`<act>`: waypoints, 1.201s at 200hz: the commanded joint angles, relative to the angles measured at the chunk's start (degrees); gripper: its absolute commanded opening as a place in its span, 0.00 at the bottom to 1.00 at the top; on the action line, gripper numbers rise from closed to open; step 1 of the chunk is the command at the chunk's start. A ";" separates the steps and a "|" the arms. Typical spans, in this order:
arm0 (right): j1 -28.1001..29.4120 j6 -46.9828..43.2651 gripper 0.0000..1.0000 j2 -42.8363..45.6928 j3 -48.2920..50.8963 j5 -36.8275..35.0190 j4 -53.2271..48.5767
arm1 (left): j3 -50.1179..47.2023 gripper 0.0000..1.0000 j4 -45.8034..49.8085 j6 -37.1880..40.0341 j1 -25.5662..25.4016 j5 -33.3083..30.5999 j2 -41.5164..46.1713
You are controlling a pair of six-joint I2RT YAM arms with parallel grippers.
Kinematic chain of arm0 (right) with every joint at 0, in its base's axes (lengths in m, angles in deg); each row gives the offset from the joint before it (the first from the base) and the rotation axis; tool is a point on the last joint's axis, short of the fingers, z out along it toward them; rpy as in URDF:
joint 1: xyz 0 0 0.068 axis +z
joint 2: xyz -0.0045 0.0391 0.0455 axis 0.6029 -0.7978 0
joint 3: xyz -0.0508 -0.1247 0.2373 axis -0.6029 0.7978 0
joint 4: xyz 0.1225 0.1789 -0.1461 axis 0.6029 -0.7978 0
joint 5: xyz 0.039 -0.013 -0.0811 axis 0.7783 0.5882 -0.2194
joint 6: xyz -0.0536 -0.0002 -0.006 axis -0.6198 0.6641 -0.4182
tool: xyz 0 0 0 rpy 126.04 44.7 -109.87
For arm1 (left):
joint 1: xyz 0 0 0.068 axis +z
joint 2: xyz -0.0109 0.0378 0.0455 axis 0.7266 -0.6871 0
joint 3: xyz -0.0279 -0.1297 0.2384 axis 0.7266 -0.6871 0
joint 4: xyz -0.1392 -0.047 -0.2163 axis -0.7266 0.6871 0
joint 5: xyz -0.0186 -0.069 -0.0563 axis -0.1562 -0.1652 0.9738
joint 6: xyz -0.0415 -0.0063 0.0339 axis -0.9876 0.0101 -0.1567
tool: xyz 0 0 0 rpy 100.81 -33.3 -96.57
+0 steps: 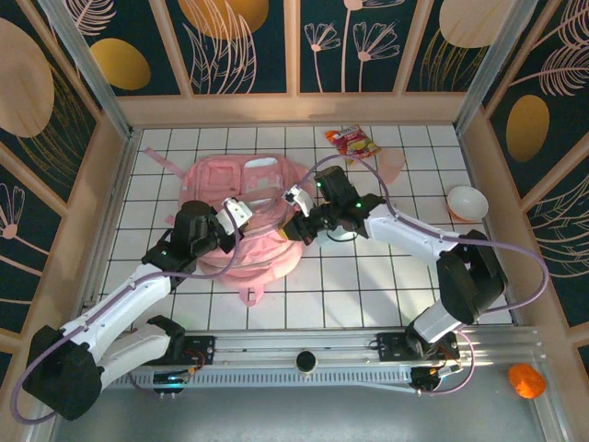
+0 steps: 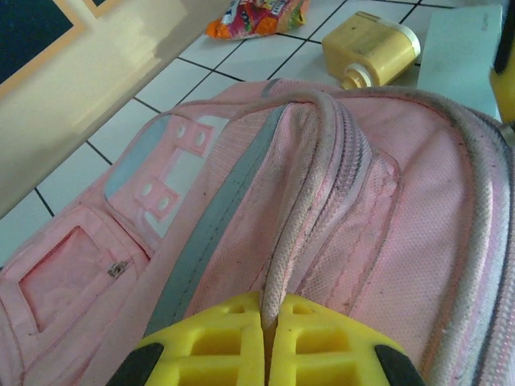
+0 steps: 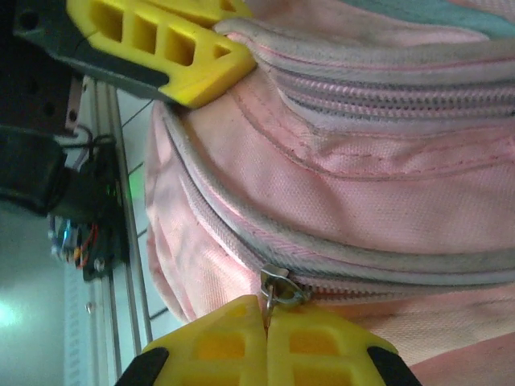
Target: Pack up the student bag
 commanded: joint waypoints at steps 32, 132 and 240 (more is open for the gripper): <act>7.68 22.75 0.00 6.43 4.86 -9.84 15.57 | 2.57 0.00 -11.00 -16.57 -0.19 -1.03 -2.02; 15.71 45.32 0.00 2.43 3.73 -22.03 20.16 | 5.03 0.00 -12.78 -33.14 -4.31 -3.61 -5.85; 17.65 64.00 0.00 0.25 6.99 -28.41 23.68 | 6.29 0.00 -19.21 -41.16 -4.64 -4.58 -7.77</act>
